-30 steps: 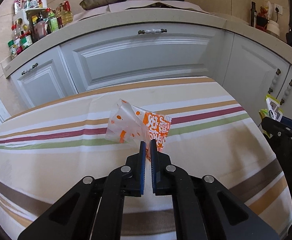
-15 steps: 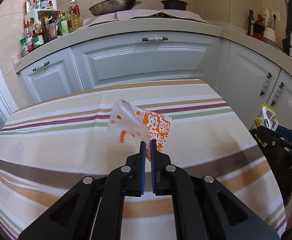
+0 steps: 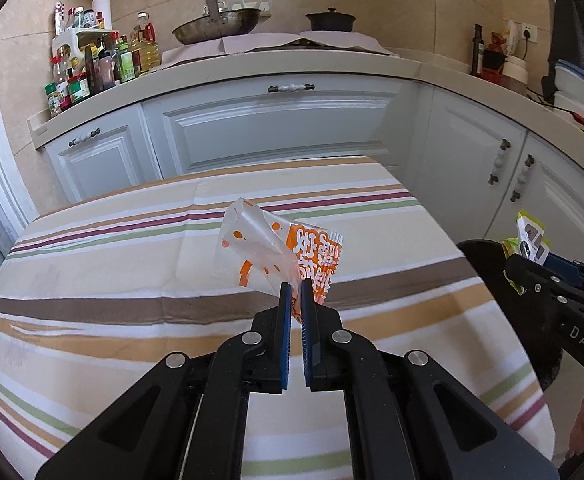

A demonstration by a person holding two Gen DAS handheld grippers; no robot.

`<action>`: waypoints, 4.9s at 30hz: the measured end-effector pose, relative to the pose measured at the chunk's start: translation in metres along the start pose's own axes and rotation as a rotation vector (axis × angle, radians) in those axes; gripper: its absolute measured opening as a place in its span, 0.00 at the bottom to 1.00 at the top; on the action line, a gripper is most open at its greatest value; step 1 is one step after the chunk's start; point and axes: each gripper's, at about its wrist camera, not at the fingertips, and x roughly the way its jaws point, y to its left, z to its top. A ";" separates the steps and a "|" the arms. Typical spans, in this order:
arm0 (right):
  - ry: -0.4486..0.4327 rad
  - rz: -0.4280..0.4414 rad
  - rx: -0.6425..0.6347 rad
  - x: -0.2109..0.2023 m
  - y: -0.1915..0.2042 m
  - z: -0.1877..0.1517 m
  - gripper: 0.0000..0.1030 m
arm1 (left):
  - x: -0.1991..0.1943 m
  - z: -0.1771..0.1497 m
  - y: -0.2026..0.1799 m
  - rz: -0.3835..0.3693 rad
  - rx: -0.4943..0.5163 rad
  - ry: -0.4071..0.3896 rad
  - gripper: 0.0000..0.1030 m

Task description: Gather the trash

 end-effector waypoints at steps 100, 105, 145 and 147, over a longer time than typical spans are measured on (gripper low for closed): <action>-0.186 -0.275 0.152 -0.121 -0.081 -0.047 0.62 | -0.088 -0.013 -0.108 -0.177 0.128 -0.212 0.79; -0.200 -0.274 0.142 -0.131 -0.073 -0.050 0.62 | -0.097 -0.015 -0.101 -0.168 0.116 -0.229 0.80; -0.233 -0.295 0.137 -0.147 -0.072 -0.051 0.80 | -0.108 -0.017 -0.090 -0.162 0.092 -0.242 0.82; -0.232 -0.296 0.137 -0.146 -0.073 -0.050 0.80 | -0.107 -0.016 -0.089 -0.161 0.091 -0.242 0.82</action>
